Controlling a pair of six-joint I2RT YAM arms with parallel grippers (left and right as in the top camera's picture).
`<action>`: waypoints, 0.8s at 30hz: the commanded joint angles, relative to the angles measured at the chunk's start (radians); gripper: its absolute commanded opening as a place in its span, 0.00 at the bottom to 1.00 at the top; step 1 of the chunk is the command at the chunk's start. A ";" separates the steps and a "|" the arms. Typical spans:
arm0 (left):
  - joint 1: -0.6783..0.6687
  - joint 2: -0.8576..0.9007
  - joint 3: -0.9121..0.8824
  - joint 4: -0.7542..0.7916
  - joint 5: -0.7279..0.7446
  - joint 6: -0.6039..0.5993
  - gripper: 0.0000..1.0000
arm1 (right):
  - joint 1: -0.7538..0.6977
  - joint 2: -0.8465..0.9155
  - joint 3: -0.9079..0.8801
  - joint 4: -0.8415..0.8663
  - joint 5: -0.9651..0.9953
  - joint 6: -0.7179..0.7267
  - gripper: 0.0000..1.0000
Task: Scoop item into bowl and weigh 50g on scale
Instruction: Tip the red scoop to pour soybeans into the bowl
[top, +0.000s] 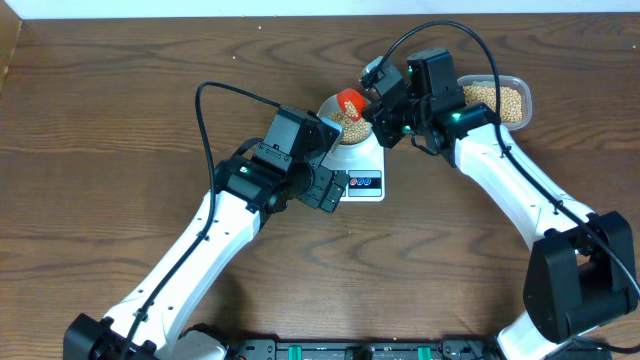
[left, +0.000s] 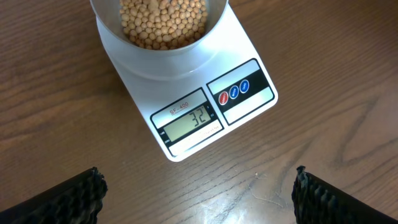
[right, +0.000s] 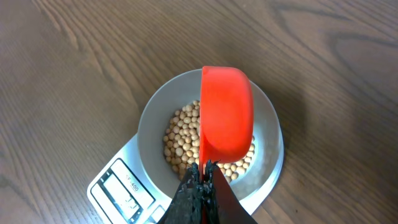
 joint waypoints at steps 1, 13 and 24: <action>0.005 -0.009 0.001 0.000 0.009 0.006 0.98 | 0.007 -0.023 -0.001 0.000 -0.001 -0.028 0.01; 0.005 -0.009 0.001 0.000 0.009 0.006 0.98 | 0.008 -0.023 -0.001 -0.001 -0.001 -0.039 0.01; 0.005 -0.009 0.001 0.000 0.009 0.006 0.98 | 0.007 -0.023 -0.001 -0.002 -0.001 -0.039 0.01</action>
